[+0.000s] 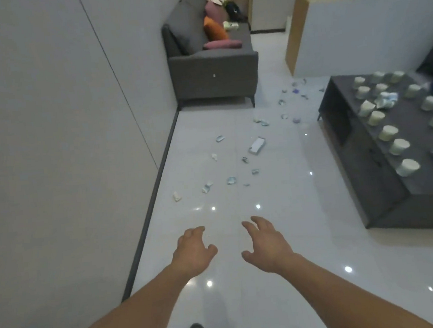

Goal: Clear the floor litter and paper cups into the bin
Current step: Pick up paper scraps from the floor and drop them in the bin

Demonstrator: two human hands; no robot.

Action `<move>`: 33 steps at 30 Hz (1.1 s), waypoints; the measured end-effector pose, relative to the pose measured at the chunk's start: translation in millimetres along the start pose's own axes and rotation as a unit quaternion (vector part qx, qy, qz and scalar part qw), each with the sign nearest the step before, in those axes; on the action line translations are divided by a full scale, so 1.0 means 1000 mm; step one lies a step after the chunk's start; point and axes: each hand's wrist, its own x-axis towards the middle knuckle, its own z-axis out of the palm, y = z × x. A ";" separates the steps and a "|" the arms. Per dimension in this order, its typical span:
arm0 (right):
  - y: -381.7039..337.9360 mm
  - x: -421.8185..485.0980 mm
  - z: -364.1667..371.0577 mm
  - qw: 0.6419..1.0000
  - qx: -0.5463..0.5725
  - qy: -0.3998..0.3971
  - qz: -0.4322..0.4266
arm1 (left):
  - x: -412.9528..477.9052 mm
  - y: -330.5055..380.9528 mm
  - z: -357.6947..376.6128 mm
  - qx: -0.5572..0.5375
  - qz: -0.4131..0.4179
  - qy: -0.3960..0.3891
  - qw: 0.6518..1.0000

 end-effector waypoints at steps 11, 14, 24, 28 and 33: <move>0.059 0.140 -0.081 0.998 -0.012 0.010 0.065 | 0.194 0.100 -0.045 0.020 0.068 -0.034 0.997; 0.072 0.175 -0.107 0.997 -0.017 0.017 0.071 | 0.233 0.126 -0.061 0.029 0.088 -0.042 0.995; 0.142 0.308 -0.172 0.999 -0.016 0.000 0.036 | 0.356 0.211 -0.091 0.051 0.073 -0.047 0.995; 0.184 0.366 -0.207 1.000 -0.014 0.005 0.006 | 0.404 0.261 -0.092 0.046 0.046 -0.037 0.997; 0.229 0.427 -0.248 0.999 -0.039 -0.022 -0.012 | 0.453 0.306 -0.087 0.013 0.017 -0.041 0.999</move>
